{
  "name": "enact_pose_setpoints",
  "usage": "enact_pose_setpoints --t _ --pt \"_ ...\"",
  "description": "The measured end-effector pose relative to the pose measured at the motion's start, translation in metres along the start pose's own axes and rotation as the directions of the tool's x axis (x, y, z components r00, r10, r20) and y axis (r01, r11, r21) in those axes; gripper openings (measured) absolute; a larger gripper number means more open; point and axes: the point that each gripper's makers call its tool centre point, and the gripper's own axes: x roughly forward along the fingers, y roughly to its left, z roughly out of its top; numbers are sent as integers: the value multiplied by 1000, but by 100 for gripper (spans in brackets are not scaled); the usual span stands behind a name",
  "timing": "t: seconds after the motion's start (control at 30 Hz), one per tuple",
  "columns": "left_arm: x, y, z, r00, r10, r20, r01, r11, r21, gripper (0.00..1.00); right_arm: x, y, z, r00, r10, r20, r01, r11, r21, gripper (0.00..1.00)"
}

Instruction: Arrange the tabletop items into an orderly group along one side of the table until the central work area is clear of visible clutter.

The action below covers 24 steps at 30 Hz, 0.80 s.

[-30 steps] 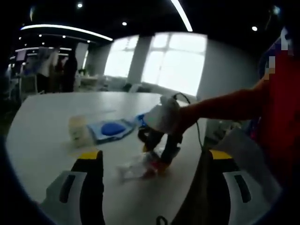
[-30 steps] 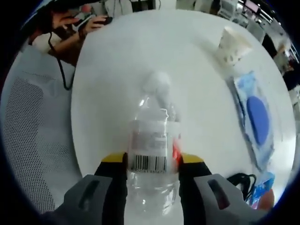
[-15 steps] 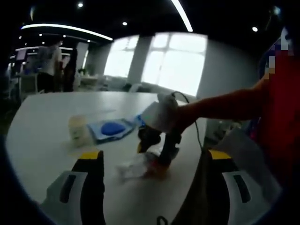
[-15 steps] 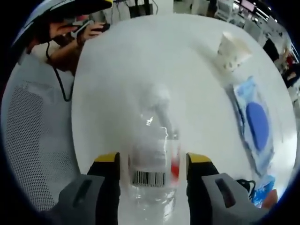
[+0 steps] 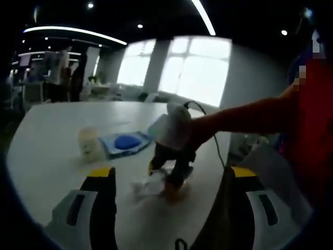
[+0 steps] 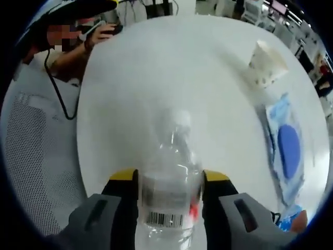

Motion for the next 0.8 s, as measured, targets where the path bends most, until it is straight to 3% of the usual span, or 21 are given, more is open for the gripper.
enact_pose_setpoints --t 0.33,0.8 --pt "0 0 -1 1000 0 -5 0 1000 -1 85 -2 -1 2 999 -19 32 21 999 -45 40" --pt "3 -2 -1 1000 -14 -23 14 1000 6 84 -22 -5 7 990 -33 140 35 999 -13 39"
